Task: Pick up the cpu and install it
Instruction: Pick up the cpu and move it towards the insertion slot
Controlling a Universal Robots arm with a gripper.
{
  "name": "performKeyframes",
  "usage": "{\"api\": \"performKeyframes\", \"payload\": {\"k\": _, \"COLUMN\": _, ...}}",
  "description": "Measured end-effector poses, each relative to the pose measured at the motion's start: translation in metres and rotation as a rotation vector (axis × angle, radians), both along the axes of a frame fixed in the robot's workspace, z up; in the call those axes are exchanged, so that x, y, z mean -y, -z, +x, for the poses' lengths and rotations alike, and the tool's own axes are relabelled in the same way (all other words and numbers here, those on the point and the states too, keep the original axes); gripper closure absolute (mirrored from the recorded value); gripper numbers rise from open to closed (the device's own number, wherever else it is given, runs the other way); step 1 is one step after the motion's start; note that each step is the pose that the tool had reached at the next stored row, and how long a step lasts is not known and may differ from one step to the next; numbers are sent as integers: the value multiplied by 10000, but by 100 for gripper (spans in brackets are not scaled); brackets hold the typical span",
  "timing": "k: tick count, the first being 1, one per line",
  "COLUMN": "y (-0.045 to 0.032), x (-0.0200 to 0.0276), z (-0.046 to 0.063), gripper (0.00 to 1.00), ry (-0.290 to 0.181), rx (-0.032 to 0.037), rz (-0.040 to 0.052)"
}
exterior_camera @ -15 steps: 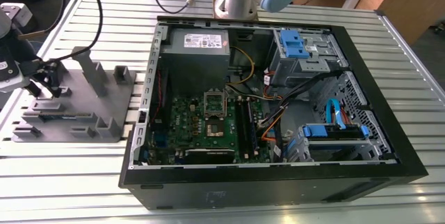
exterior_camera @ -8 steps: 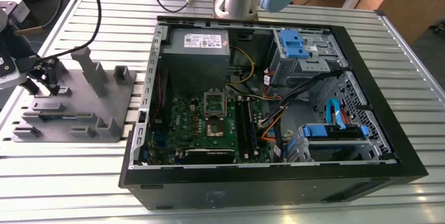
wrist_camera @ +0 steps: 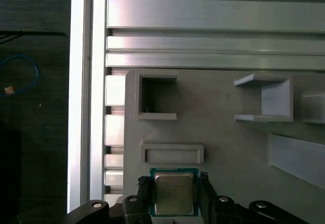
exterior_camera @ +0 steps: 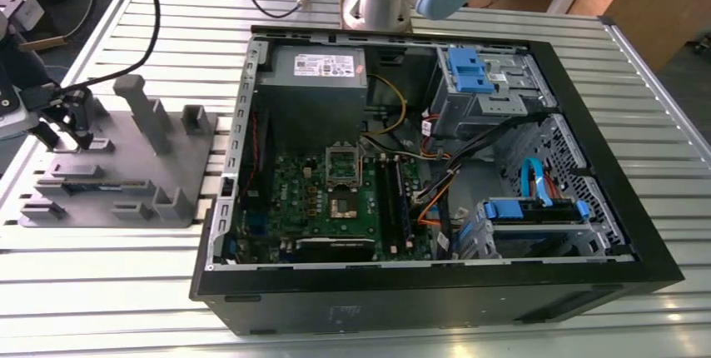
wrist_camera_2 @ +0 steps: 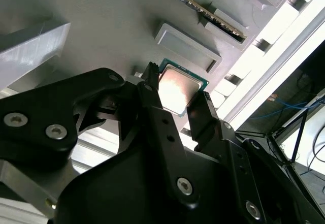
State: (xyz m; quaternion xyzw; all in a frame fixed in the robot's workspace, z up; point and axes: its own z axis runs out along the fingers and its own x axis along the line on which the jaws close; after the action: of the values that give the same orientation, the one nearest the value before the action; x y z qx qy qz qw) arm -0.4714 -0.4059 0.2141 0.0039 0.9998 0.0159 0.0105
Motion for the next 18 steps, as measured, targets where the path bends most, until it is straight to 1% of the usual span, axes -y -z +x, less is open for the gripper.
{"api": "performKeyframes", "payload": {"k": 10, "y": -11, "x": 0, "z": 0, "gripper": 53, "ry": 0, "rx": -4, "rz": -2}}
{"api": "performKeyframes", "payload": {"k": 13, "y": -30, "x": 0, "z": -1, "gripper": 53, "ry": 0, "rx": -4, "rz": -2}}
{"api": "performKeyframes", "payload": {"k": 18, "y": -97, "x": 0, "z": 0, "gripper": 53, "ry": 0, "rx": -4, "rz": -2}}
